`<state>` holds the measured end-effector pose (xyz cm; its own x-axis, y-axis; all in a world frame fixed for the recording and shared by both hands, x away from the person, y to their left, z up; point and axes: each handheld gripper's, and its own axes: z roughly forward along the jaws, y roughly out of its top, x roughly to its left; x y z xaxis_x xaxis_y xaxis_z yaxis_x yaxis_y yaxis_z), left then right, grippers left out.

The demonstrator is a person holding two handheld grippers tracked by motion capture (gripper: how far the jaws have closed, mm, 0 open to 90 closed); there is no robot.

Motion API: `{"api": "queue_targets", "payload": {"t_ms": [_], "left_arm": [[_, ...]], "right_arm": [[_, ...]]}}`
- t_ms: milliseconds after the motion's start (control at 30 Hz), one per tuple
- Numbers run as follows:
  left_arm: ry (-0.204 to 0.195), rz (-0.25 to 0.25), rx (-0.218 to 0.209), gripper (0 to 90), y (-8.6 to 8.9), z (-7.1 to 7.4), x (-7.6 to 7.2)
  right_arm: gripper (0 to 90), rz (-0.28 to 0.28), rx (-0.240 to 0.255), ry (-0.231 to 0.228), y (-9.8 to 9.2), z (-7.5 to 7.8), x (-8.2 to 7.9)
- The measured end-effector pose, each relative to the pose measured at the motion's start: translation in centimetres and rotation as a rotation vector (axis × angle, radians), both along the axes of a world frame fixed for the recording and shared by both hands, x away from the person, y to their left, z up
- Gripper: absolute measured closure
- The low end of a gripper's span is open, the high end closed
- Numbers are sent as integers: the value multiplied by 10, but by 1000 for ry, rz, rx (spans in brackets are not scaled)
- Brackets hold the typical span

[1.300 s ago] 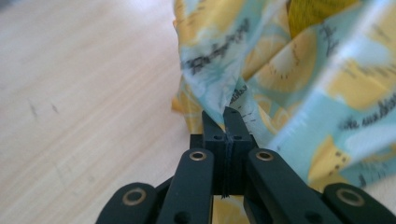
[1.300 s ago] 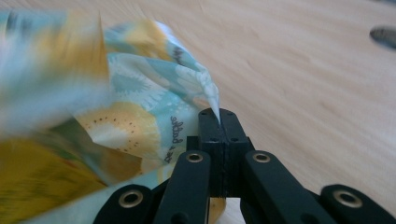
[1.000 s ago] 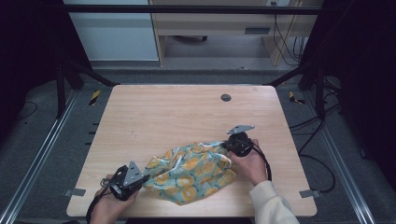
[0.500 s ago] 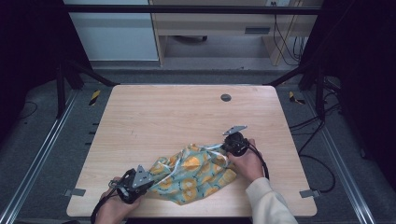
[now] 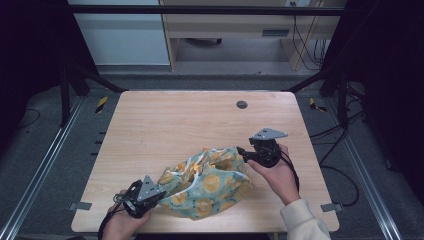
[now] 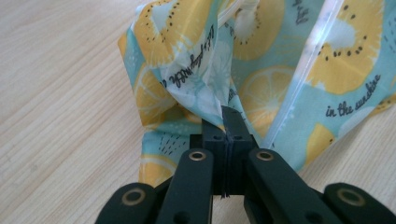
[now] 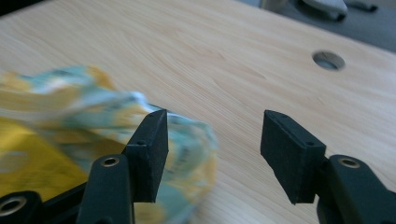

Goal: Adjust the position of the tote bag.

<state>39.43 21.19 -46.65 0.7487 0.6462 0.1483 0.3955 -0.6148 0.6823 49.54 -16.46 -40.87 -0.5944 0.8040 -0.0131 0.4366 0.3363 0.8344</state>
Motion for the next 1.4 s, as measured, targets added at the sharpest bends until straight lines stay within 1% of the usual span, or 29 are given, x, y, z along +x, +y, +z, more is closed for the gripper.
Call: {"api": "queue_targets", "payload": {"t_ms": [33,67,100,200,333,433,467,500,533,567,600,633,667,700,733,767,833,900,967,1000,1033,1067,1100,1133,1167,1233,1267,1333,1400], "left_arm": [[-2,3,-5,899,0,0,0],[-1,3,-5,899,0,0,0],[1,3,-3,899,-1,0,0],[-2,3,1,899,-1,0,0],[-5,4,9,899,0,0,1],[-8,4,9,898,0,1,0],[-9,5,8,898,0,1,1],[-11,10,0,898,-1,0,1],[-13,10,-1,898,-1,1,1],[-15,9,0,898,0,2,1],[-17,13,-9,897,0,2,2],[-18,17,-18,897,0,2,2],[-18,19,-16,897,1,2,2],[-22,27,-23,897,2,2,2],[-19,28,-23,897,3,3,3],[-16,33,-34,896,4,2,3],[-16,45,-47,895,5,2,4],[-11,45,-43,894,5,1,5],[-10,41,-27,892,4,0,5],[-10,41,-26,892,3,-1,5],[-9,42,-26,892,3,-1,5],[-4,44,-21,892,2,-2,5],[1,43,-15,891,2,-3,5],[6,43,-16,888,2,-3,5],[7,44,-20,887,2,-4,5],[15,42,-22,885,0,-6,7],[24,38,-13,883,-2,-7,8],[43,30,10,881,-7,-12,10],[56,30,30,878,-12,-17,13]], "right_arm": [[412,17,8,-5,3,3,-4],[405,48,17,-13,9,9,-11],[404,61,20,-20,13,11,-15],[398,125,43,-34,28,18,-30],[387,204,88,-17,48,23,-45],[387,240,109,-20,57,26,-55],[388,249,103,-17,59,26,-59],[391,258,88,-2,61,23,-60],[421,264,62,17,64,21,-61],[498,269,34,25,66,17,-62],[599,288,17,28,67,14,-63],[682,299,15,23,68,13,-63],[799,312,19,21,68,12,-64],[874,321,22,6,68,13,-65],[898,326,35,-12,67,15,-68],[900,330,47,-25,66,17,-71],[900,368,56,-71,63,21,-82],[900,408,60,-88,61,21,-94],[900,465,68,-105,57,17,-107],[900,484,65,-99,56,13,-112],[900,499,48,-97,54,7,-117],[900,519,42,-95,52,1,-120],[900,534,39,-78,49,-6,-123],[900,525,25,-59,48,-12,-123],[900,507,3,-29,45,-21,-122],[900,482,-11,30,41,-38,-119],[900,470,-28,60,40,-45,-117],[900,435,-81,125,39,-56,-111],[900,397,-112,170,39,-63,-106]]}}
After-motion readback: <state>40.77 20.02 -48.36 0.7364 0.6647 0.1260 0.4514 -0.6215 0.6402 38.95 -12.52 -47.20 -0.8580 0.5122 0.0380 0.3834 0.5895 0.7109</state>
